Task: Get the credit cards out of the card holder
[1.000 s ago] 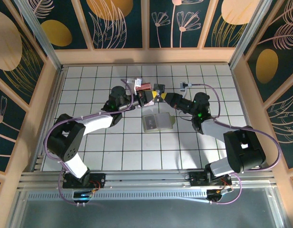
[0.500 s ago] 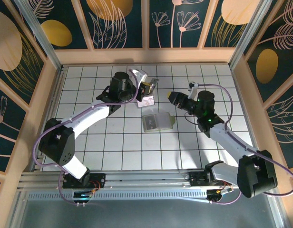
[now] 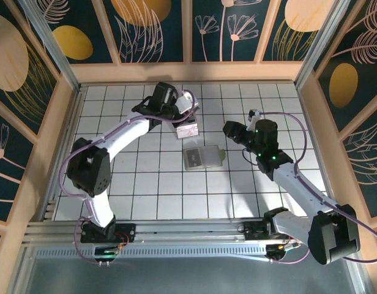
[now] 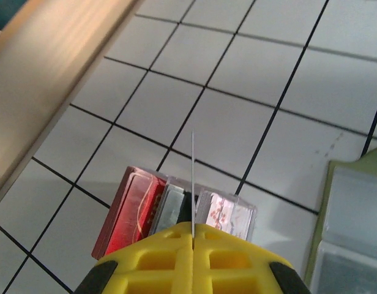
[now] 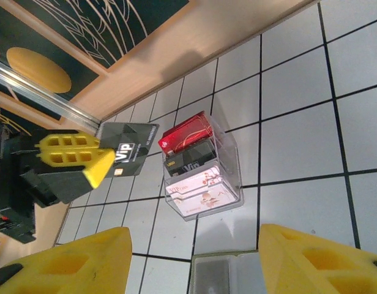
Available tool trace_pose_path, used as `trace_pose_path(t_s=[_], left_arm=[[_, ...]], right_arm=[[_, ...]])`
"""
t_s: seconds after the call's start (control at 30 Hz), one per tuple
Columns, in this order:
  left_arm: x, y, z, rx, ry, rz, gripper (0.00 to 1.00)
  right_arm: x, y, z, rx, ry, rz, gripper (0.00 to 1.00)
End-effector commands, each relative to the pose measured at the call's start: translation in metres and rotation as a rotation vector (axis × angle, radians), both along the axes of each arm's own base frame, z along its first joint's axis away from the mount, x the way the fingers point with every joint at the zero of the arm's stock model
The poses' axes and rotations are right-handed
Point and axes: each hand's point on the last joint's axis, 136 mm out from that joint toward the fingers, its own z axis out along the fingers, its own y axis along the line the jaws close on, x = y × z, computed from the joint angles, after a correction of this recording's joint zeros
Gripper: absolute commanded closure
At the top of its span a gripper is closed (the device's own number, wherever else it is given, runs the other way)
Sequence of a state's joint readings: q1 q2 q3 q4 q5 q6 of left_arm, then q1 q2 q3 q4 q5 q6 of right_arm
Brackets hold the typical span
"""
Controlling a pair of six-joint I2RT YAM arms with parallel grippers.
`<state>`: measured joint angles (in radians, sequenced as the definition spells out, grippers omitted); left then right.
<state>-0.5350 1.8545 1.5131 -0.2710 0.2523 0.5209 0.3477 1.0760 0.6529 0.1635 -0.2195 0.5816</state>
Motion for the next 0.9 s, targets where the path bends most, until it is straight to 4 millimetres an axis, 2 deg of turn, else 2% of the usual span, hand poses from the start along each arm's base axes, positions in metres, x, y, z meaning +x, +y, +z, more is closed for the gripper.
trace_pose_path(t_s=[0.0,0.37,0.63,0.87], left_arm=[[0.001,0.011,-0.019,0.131,0.017,-0.075,1.00],[0.012,0.020,-0.049,0.254,0.013,-0.193,1.00],[0.029,0.022,-0.060,0.294,0.038,-0.231,1.00],[0.029,0.018,-0.068,0.297,0.053,-0.270,1.00]], right_arm=[[0.003,-0.005,0.020,-0.005,-0.049,-0.032,0.42],[0.003,-0.007,0.025,0.000,-0.052,-0.045,0.42],[0.002,-0.009,0.026,0.007,-0.045,-0.056,0.42],[0.001,-0.011,0.027,0.009,-0.046,-0.069,0.42]])
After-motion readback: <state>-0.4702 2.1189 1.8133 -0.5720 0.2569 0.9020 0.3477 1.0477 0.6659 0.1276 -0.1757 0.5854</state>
